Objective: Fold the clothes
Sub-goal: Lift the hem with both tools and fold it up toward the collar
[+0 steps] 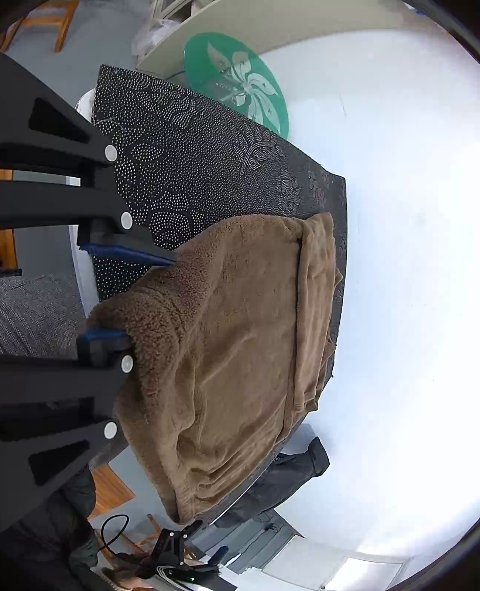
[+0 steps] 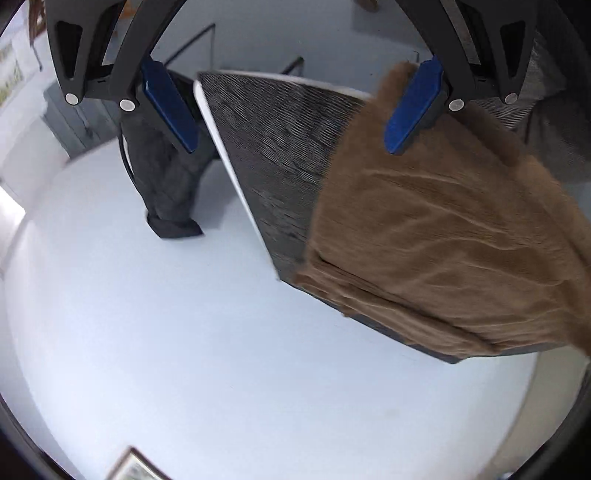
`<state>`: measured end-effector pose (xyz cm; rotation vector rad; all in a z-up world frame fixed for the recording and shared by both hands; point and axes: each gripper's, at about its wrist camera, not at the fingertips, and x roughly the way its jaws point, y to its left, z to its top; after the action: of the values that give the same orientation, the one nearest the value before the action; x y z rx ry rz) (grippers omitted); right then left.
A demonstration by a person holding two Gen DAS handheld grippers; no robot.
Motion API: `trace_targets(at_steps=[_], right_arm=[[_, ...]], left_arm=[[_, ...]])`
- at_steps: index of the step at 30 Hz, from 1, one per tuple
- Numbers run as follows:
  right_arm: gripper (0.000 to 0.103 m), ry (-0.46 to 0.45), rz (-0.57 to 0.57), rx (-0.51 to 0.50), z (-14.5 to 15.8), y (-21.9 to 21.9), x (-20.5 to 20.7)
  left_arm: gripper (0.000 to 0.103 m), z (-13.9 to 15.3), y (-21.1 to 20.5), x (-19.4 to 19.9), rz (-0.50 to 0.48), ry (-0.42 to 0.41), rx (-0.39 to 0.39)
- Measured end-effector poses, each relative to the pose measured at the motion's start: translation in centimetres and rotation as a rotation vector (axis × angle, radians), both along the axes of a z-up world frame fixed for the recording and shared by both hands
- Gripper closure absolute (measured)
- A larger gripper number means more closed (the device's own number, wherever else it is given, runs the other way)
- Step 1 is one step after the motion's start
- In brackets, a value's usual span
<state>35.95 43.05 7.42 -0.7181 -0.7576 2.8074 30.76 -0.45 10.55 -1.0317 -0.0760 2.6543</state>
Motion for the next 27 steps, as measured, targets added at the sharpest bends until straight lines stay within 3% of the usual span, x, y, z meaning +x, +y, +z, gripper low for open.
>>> trace_targets(at_steps=[4, 7, 10, 12, 14, 17, 19, 23, 27], right_arm=[[0.001, -0.009, 0.176, -0.076, 0.4, -1.4, 1.5], [0.001, -0.054, 0.27, 0.041, -1.2, -4.4, 2.1], [0.002, -0.086, 0.283, 0.138, -3.0, -5.9, 2.0], [0.015, -0.082, 0.246, 0.155, -3.3, -5.8, 1.4], [0.044, -0.08, 0.189, 0.126, -2.8, -4.9, 0.5], [0.067, -0.096, 0.124, 0.105, -2.5, -3.8, -0.7], [0.07, -0.112, 0.123, 0.099, -2.7, -3.6, -0.7], [0.085, -0.117, 0.168, 0.129, -3.2, -4.6, -0.1], [0.085, -0.109, 0.205, 0.162, -3.6, -5.3, 0.1]], left_arm=[[0.07, 0.5, 0.3, 0.0, -0.006, 0.008, -0.011], [0.07, 0.9, 0.4, 0.2, -0.008, 0.02, -0.015], [0.07, 0.9, 0.5, 0.3, -0.01, 0.023, -0.021], [0.07, 0.9, 0.6, 0.5, -0.012, 0.025, -0.025], [0.07, 0.8, 0.5, 0.5, -0.011, 0.021, -0.02], [0.07, 0.6, 0.5, 0.4, -0.015, 0.014, -0.011], [0.07, 0.2, 0.8, 0.4, -0.022, 0.004, -0.017], [0.07, -1.0, 1.5, 0.1, -0.033, -0.022, -0.029], [0.07, -1.7, 2.0, -0.1, -0.04, -0.035, -0.025]])
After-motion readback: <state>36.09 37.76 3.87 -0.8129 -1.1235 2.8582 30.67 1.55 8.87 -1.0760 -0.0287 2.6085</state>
